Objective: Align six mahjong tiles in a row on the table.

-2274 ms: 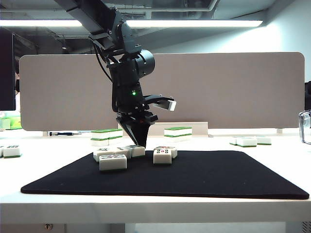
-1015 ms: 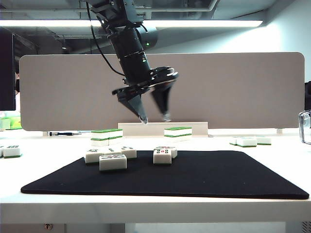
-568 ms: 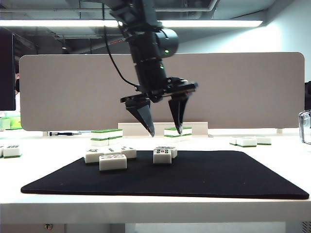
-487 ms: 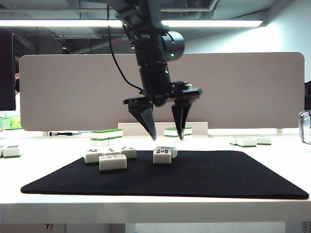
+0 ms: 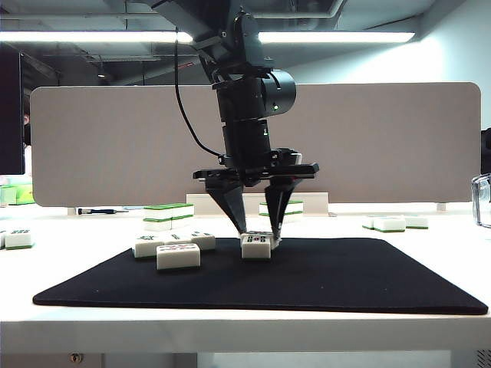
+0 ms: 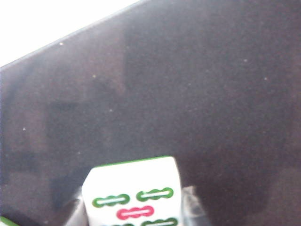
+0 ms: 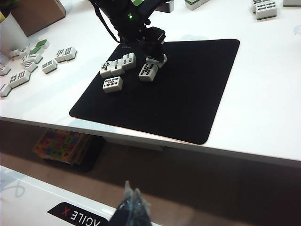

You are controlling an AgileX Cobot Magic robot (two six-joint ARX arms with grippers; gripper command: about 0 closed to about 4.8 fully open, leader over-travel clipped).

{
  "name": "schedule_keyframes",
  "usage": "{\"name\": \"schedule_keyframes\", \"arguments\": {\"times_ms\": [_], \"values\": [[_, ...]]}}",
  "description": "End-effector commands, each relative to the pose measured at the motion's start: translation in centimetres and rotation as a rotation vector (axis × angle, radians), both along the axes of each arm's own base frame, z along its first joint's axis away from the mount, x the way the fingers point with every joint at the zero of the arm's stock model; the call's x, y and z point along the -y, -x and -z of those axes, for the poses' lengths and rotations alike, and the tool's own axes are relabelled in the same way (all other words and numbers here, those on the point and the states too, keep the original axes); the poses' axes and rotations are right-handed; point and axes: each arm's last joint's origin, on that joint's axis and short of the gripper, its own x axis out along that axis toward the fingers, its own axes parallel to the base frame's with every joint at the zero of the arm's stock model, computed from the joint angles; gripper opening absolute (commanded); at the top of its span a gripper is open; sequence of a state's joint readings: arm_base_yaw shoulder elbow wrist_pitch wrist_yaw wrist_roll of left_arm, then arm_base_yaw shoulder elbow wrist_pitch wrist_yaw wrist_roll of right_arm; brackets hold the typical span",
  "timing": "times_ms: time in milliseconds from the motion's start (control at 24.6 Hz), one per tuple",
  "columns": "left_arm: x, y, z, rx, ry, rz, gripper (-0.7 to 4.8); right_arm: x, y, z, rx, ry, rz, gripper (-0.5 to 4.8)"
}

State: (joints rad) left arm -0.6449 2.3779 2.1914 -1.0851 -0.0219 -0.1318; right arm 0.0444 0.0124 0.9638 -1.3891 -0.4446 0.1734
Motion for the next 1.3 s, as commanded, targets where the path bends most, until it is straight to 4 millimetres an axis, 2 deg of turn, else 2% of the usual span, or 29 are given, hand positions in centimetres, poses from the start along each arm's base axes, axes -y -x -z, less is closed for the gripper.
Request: {"name": "schedule_keyframes", "arguments": {"times_ms": [41, 162, 244, 406, 528, 690, 771, 1015, 1299], "values": [[0.0, 0.0, -0.2, -0.004, 0.012, 0.000, 2.63, 0.0, 0.3, 0.0, 0.025, 0.001, -0.001, -0.01], [0.0, 0.1, -0.3, -0.012, 0.018, 0.019, 2.25, 0.0, 0.3, 0.0, 0.025, 0.001, -0.001, -0.01], [0.0, 0.1, -0.4, -0.009, 0.013, 0.035, 2.22, 0.0, 0.3, 0.0, 0.025, 0.001, -0.001, -0.01], [-0.8, -0.4, -2.0, 0.025, -0.003, 0.120, 2.22, 0.0, 0.3, 0.0, 0.025, 0.001, -0.001, -0.01], [-2.8, -1.3, -2.9, 0.025, -0.010, 0.213, 2.23, 0.0, 0.3, 0.0, 0.025, 0.001, -0.001, -0.01], [-6.1, -2.5, -3.7, 0.001, 0.043, 0.232, 2.22, 0.0, 0.3, 0.0, 0.025, 0.001, -0.001, -0.01], [-6.6, -2.8, -3.7, -0.012, 0.074, 0.232, 2.22, 0.0, 0.3, 0.0, 0.025, 0.001, -0.001, -0.01], [-6.8, -2.6, -2.8, -0.003, 0.025, 0.426, 2.19, 0.0, 0.3, 0.0, 0.025, 0.001, -0.001, -0.01], [-6.5, -3.1, -2.9, 0.081, 0.003, 0.572, 2.13, 0.0, 0.3, 0.0, 0.025, 0.001, -0.001, -0.01]]}}
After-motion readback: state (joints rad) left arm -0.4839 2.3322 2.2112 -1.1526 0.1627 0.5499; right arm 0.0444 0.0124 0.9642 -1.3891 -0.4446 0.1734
